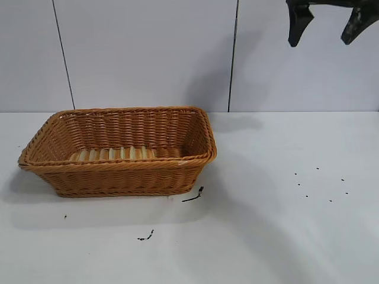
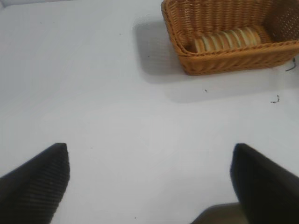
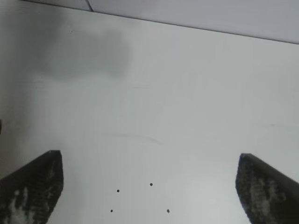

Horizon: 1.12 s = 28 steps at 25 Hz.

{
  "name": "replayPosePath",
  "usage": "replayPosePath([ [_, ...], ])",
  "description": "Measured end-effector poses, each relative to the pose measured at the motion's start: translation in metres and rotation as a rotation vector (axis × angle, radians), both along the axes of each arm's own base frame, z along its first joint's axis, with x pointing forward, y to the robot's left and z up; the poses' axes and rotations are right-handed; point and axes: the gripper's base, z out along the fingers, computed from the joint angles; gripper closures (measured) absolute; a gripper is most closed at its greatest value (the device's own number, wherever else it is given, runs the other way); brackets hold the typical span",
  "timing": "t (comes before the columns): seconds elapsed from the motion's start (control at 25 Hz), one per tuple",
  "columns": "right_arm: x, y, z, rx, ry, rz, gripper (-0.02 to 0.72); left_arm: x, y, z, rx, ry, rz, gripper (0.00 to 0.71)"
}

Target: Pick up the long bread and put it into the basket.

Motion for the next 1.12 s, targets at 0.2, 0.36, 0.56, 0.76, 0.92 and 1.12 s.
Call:
replayPosePath([
  [0.2, -0.076, -0.005, 0.003, -0.003, 0.035, 0.000, 0.010, 0.000, 0.000, 0.000, 0.000, 0.000, 0.000, 0.014],
  [0.36, -0.145, -0.009, -0.006, -0.001, 0.049, 0.000, 0.010, 0.000, 0.000, 0.000, 0.000, 0.000, 0.000, 0.014],
  [0.56, -0.228, -0.014, -0.029, 0.018, 0.013, -0.003, 0.010, 0.000, 0.000, 0.000, 0.000, 0.000, 0.000, 0.014],
  [0.76, -0.285, -0.018, -0.048, 0.031, -0.221, 0.003, 0.010, 0.000, 0.000, 0.000, 0.000, 0.000, 0.000, 0.014],
  [0.92, -0.320, -0.020, -0.069, 0.040, -0.364, 0.004, 0.010, 0.000, 0.000, 0.000, 0.000, 0.000, 0.000, 0.014],
  [1.12, -0.347, -0.021, -0.084, 0.057, -0.468, 0.007, 0.010, 0.000, 0.000, 0.000, 0.000, 0.000, 0.000, 0.014],
])
